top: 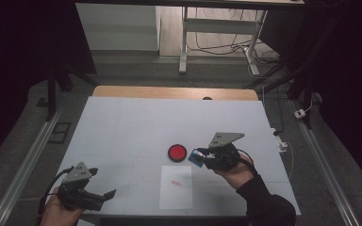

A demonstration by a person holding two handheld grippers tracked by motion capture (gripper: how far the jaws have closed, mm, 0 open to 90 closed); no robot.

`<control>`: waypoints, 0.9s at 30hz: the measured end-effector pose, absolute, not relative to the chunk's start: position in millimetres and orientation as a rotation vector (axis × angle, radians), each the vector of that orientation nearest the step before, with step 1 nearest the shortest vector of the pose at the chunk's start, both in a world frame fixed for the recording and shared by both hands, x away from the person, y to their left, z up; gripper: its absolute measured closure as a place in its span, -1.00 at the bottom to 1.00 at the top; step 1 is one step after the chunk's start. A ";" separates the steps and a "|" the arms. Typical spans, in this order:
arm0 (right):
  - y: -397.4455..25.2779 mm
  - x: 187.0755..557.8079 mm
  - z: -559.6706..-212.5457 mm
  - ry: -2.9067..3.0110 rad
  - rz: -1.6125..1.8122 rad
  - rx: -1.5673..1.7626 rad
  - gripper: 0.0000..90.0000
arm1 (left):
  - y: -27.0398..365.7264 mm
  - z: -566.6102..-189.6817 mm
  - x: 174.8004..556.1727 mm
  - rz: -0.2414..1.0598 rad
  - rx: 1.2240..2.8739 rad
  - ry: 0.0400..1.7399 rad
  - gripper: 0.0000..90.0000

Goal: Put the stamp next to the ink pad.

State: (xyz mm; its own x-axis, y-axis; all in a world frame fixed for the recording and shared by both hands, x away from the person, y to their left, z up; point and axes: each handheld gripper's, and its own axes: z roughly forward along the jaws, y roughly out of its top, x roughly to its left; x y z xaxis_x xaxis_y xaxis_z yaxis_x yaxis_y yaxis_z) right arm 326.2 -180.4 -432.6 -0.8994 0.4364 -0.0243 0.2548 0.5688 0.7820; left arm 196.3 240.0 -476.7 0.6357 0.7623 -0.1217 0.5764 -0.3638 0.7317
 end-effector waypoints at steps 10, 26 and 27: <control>-194.6 339.6 -439.5 2.565 1.189 0.672 0.56 | 239.3 -477.0 196.0 0.302 2.084 1.030 -1.00; -212.8 356.0 -448.5 2.510 1.104 0.782 0.56 | 238.6 -477.1 195.9 0.301 2.094 1.022 -1.00; -214.2 357.2 -449.3 2.505 1.100 0.788 0.56 | 238.6 -477.1 195.9 0.301 2.094 1.022 -1.00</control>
